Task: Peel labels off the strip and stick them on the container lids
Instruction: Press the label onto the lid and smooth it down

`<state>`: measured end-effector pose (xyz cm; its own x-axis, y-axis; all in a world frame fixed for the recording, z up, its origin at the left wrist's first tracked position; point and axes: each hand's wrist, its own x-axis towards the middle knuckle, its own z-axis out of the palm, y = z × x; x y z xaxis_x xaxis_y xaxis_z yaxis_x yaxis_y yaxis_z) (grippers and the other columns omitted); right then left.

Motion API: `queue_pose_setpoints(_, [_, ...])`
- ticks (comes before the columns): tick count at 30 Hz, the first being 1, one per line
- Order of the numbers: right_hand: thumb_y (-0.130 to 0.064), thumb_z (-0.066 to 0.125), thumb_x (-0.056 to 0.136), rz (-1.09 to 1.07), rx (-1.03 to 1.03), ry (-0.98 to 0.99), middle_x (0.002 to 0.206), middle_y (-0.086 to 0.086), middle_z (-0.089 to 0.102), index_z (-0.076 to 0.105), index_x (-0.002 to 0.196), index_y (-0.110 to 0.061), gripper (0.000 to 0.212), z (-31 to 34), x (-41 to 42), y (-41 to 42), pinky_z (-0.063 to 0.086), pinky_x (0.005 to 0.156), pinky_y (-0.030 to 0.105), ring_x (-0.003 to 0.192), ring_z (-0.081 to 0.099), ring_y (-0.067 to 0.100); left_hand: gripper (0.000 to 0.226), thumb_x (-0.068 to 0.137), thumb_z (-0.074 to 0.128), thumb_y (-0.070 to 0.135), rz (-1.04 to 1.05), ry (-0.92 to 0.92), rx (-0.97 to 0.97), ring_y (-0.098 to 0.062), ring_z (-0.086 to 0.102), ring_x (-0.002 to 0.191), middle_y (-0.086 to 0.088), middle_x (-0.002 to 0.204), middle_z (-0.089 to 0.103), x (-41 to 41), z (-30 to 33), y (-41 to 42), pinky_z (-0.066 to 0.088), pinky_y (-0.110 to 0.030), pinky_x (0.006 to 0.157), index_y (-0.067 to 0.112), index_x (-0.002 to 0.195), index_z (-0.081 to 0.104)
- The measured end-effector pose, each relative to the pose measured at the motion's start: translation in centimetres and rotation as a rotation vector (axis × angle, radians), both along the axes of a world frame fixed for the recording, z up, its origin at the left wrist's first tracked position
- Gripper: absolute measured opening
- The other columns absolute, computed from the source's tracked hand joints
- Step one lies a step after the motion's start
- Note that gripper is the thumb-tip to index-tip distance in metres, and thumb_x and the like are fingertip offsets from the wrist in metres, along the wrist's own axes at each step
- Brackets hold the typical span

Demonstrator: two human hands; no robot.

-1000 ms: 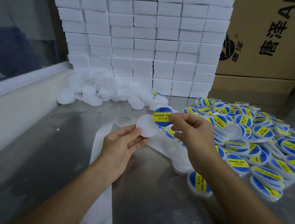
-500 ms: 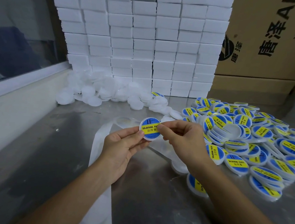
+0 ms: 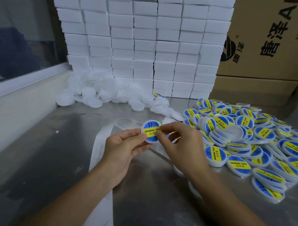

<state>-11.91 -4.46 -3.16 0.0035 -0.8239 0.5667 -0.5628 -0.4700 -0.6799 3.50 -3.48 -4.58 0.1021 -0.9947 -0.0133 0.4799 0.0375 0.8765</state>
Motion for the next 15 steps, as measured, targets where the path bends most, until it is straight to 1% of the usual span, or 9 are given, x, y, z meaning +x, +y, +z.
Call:
queue_pose_setpoints(2, [-0.039,0.079,0.076,-0.041,-0.034,0.063,0.089,-0.013,0.065,0.07,0.094,-0.029,0.022,-0.22,0.34,0.14,0.052,0.065,0.034,0.068,0.061,0.005,0.01,0.08,0.067,-0.003,-0.028,0.005,-0.025,-0.026,0.074,0.081,-0.021,0.09,0.074,0.04,0.02,0.12,0.059,-0.029,0.07,-0.002,0.09,0.066])
queue_pose_setpoints(3, [-0.043,0.079,0.075,-0.044,-0.041,0.065,0.095,-0.012,0.063,0.069,0.098,-0.03,0.028,-0.28,0.5,0.21,0.052,0.066,0.035,0.069,0.062,0.005,0.012,0.077,0.068,-0.001,-0.046,0.01,-0.041,-0.026,0.074,0.081,-0.021,0.089,0.074,0.09,0.05,0.18,0.059,-0.029,0.069,0.0,0.088,0.066])
queue_pose_setpoints(5, [-0.044,0.079,0.074,-0.015,-0.027,0.021,0.104,-0.011,0.061,0.068,0.105,-0.03,0.036,-0.33,0.64,0.21,0.054,0.069,0.036,0.071,0.064,0.003,0.02,0.07,0.069,0.004,-0.075,0.023,-0.061,-0.027,0.074,0.081,-0.021,0.088,0.074,0.2,0.08,0.22,0.059,-0.029,0.069,0.002,0.089,0.064])
queue_pose_setpoints(6, [-0.042,0.08,0.075,0.011,-0.005,-0.01,0.104,-0.013,0.062,0.067,0.106,-0.03,0.036,-0.33,0.64,0.17,0.055,0.07,0.035,0.071,0.066,0.003,0.023,0.069,0.069,0.006,-0.089,0.021,-0.069,-0.027,0.074,0.083,-0.021,0.09,0.074,0.27,0.11,0.22,0.059,-0.029,0.069,0.004,0.091,0.064])
queue_pose_setpoints(10, [-0.027,0.081,0.077,0.092,0.067,-0.201,0.085,-0.012,0.07,0.066,0.098,-0.033,0.027,-0.3,0.58,-0.07,0.055,0.065,0.026,0.068,0.067,0.007,0.037,0.072,0.068,0.012,-0.16,-0.018,-0.08,-0.026,0.073,0.093,-0.018,0.099,0.074,0.37,0.19,0.21,0.058,-0.028,0.071,0.013,0.109,0.066])
queue_pose_setpoints(13, [-0.017,0.075,0.084,0.099,0.04,-0.299,0.073,-0.006,0.071,0.069,0.093,-0.026,0.014,-0.15,0.52,-0.3,0.057,0.062,0.026,0.065,0.069,0.009,0.042,0.074,0.067,0.014,-0.209,-0.051,-0.097,-0.026,0.071,0.099,-0.014,0.103,0.074,0.48,0.23,0.27,0.058,-0.029,0.073,0.018,0.116,0.066])
queue_pose_setpoints(15, [-0.016,0.072,0.087,0.096,0.041,-0.346,0.069,-0.004,0.071,0.068,0.089,-0.023,0.008,-0.12,0.33,-0.42,0.057,0.058,0.025,0.06,0.068,0.009,0.044,0.075,0.067,0.015,-0.23,-0.077,-0.107,-0.026,0.071,0.102,-0.014,0.106,0.074,0.43,0.25,0.36,0.058,-0.029,0.075,0.018,0.118,0.066])
